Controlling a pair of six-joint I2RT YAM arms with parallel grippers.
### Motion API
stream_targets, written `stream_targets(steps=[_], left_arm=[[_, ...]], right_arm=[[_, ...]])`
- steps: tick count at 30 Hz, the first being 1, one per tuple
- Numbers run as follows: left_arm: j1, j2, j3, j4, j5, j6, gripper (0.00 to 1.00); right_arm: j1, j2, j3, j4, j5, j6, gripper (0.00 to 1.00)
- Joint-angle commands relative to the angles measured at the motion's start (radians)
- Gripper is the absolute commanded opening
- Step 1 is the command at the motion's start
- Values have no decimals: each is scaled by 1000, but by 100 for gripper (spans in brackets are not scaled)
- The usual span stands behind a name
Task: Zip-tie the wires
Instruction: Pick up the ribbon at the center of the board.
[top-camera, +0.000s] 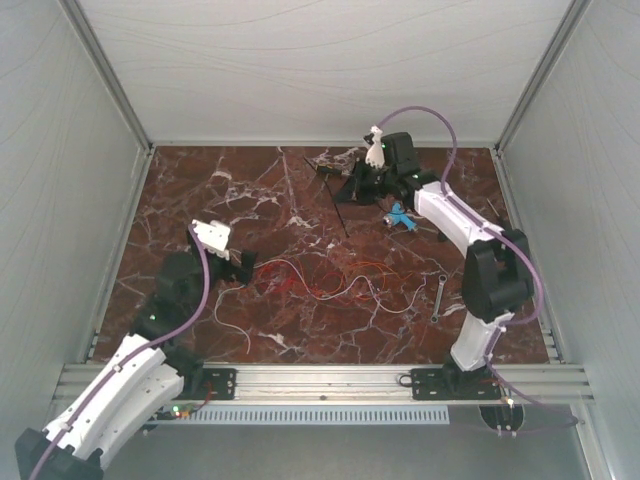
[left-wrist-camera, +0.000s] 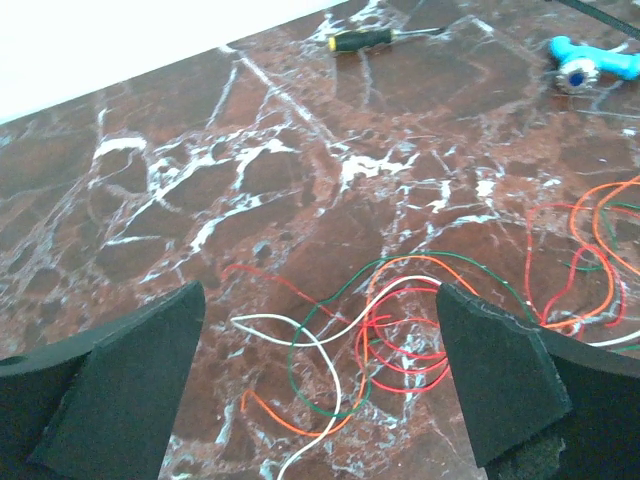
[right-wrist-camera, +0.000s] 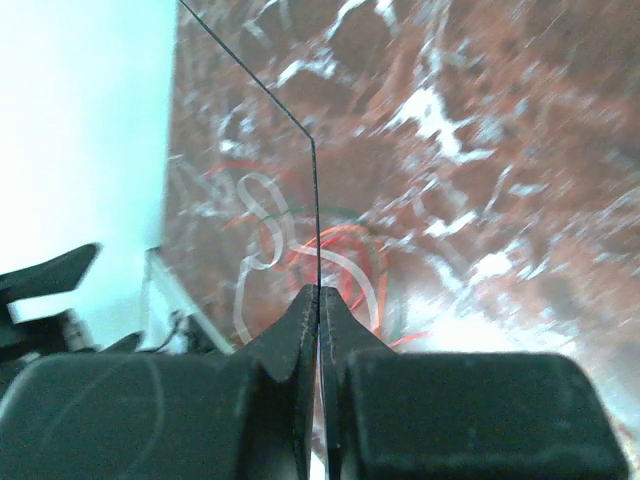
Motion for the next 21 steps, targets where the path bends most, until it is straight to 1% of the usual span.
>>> stream_targets(steps=[1,5,6,8,9,11,14,17,21], left_arm=[[-2,-35,-22,176,191,56,97],[-27,-32,-23,261,254,68,95],[-38,-28,-16,268,278,80,94],[-62,-21,6,267,340,120,94],[-76,-21,17,261,374,154,93],[-109,-28,42,245,448,237,92],[-170,-47,56,249,545,385,92],[-223,-47,42,321,522,454,91],[-254,-18,40,389,531,501,87]], right_arm=[[7,-139,-116,125,-164,284,0],[28,-228,-200,116,-191,400,0],[35,-246,-207,97,-191,410,0],[49,-268,-186,3,-163,418,0],[57,-275,-170,-57,-144,423,0],[73,-299,-166,-119,-130,465,0],[103,-358,-217,-111,-127,602,0],[144,-425,-261,-106,-79,742,0],[195,-480,-267,-110,-27,834,0]])
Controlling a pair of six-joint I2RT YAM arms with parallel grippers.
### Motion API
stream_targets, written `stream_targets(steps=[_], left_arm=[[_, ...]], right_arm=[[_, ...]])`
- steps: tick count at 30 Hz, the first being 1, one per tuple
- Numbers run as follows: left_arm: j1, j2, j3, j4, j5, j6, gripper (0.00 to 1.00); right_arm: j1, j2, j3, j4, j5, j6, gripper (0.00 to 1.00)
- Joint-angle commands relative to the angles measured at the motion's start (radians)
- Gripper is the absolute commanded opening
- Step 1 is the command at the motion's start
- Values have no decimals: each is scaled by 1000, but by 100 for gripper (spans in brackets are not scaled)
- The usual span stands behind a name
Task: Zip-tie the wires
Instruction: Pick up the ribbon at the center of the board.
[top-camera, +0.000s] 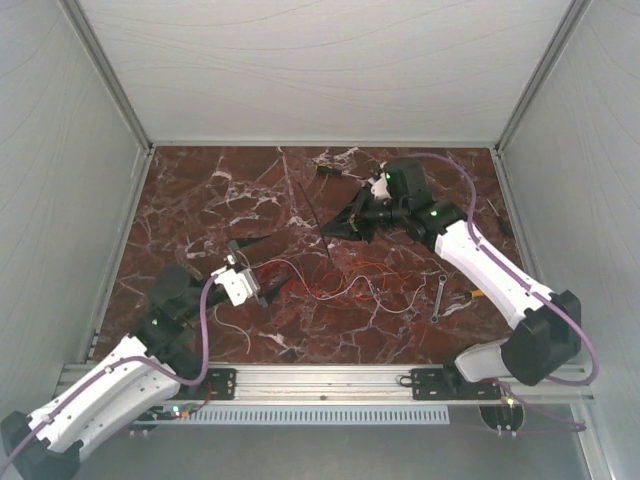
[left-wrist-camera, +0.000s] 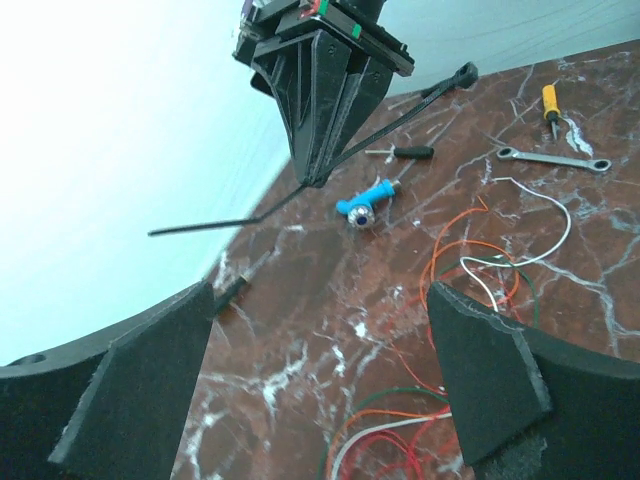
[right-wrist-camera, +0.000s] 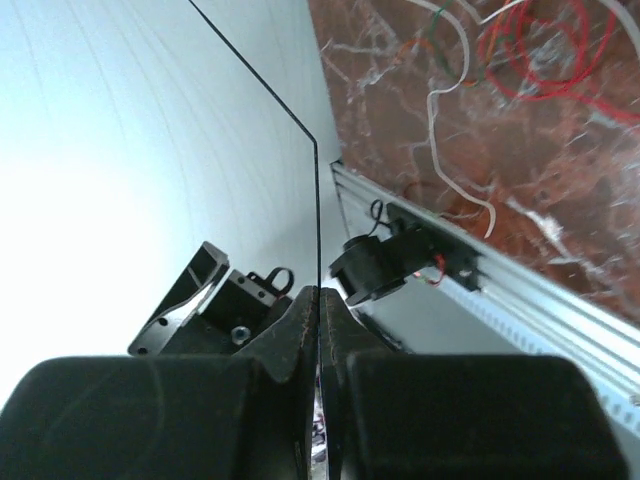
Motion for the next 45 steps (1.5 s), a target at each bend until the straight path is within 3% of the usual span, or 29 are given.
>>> stream_targets(steps=[1,14,26,32,45], left_arm=[[-34,19,36,167,72,125,85],[-90,78,25,338,200,202,39],[-100,111,21,327,238,191,37],[-103,116,16,342,242,173,25],[-108,136,9,370,235,160,16]], right_arm=[[53,-69,0,-24,48,180,0],[153,-94,-53,64,97,284,0],[205,-102,-64,121,151,328,0],[212,-107,-87,151,167,350,0],[239,-110,-96,182,197,374,0]])
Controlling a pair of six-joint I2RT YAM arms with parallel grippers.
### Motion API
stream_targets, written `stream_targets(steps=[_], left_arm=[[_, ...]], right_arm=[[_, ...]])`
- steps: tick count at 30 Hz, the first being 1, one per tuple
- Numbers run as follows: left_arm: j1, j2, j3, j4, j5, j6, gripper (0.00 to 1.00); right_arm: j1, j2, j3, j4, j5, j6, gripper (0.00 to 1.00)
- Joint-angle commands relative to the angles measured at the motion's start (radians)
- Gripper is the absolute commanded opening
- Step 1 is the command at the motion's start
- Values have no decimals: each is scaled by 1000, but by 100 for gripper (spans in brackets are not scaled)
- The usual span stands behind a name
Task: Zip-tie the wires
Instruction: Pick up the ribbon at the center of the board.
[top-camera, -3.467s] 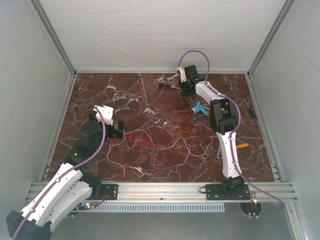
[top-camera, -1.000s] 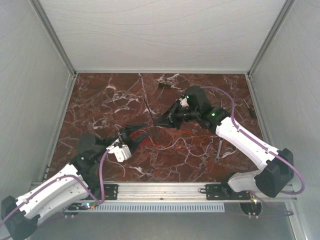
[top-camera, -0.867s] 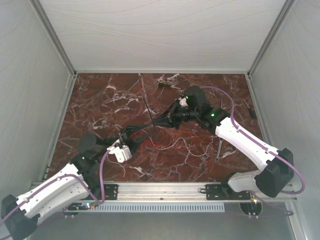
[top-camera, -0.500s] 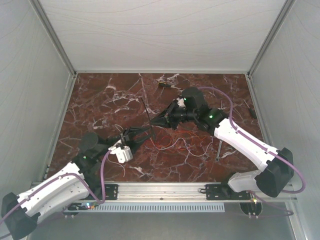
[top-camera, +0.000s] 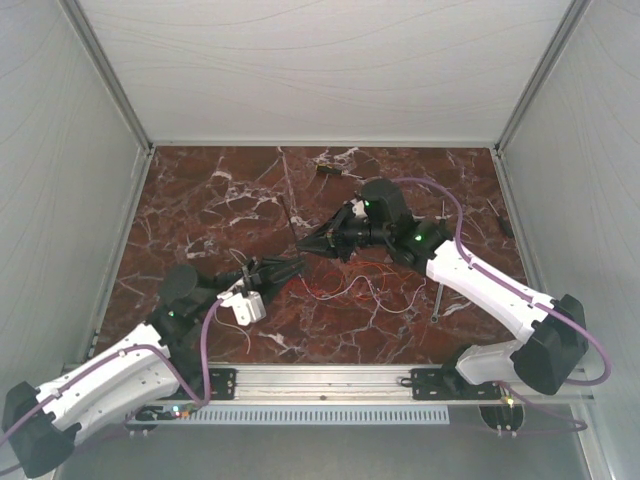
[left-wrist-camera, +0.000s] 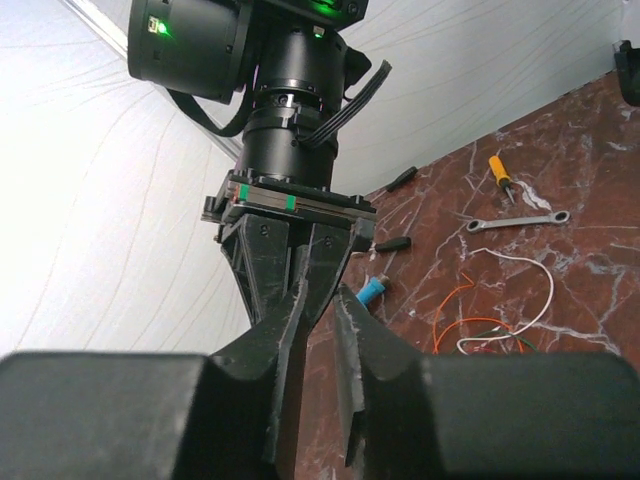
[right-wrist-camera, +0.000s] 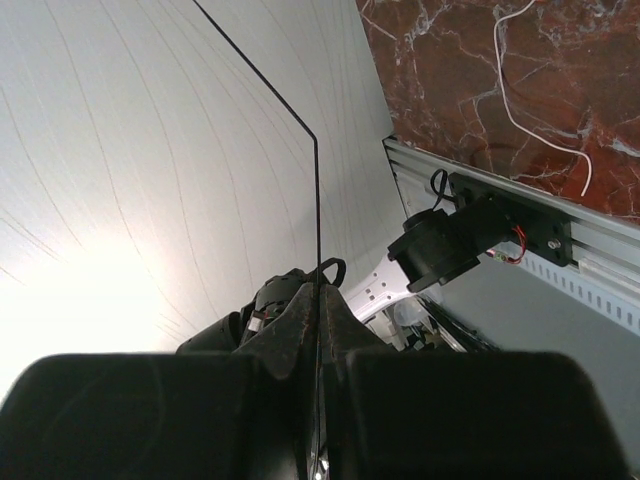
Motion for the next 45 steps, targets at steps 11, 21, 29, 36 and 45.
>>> stream_targets(steps=[11,21,29,36,45], left_arm=[[-6,-23,6,17,39,22,0],[-4,-84,91,-388,193,96,0],[-3,-70,124,-449,324,-17,0],[-4,-106,194,-505,454,-325,0],[-4,-187,-64,-360,330,-396,0]], right_arm=[[15,-30,-46,99,53,10,11],[-89,-172,-237,267,70,-282,91],[-193,-316,-337,203,0,-511,91],[-271,-366,-352,97,-74,-610,92],[-300,-367,-400,133,-115,-649,92]])
